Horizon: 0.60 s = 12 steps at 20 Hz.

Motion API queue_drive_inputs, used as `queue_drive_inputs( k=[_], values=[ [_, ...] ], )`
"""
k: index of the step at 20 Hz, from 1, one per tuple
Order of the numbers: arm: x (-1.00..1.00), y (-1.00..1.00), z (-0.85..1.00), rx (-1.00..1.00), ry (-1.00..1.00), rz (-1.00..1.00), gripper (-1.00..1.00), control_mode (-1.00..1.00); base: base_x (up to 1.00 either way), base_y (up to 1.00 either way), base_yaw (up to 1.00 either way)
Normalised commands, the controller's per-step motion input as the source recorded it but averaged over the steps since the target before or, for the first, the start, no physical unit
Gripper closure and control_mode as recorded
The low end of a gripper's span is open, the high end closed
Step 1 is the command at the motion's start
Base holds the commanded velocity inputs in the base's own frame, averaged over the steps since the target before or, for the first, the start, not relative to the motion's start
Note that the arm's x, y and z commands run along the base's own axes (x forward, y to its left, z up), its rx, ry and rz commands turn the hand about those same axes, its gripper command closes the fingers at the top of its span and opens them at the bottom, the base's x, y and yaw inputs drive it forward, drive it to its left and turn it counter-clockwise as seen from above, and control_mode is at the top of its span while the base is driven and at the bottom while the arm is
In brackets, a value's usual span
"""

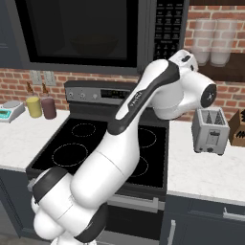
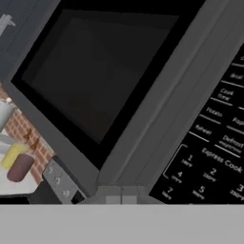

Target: Open the microwave, place the bowl with waffle inside the microwave, then close the microwave door and turn it on.

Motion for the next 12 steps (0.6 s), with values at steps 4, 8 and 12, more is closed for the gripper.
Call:
queue_drive_inputs(
  k=[4, 8, 12],
  values=[
    [0.0, 0.0, 0.0, -0.23, 0.0, -0.14, 1.0, -1.0, 0.0, 0.0, 0.0],
    [0.0, 0.0, -0.03, -0.17, 0.0, -0.17, 1.0, -1.0, 0.0, 0.0, 0.0],
    [0.0, 0.03, -0.12, -0.11, 0.0, -0.14, 1.0, -1.0, 0.0, 0.0, 0.0]
  ],
)
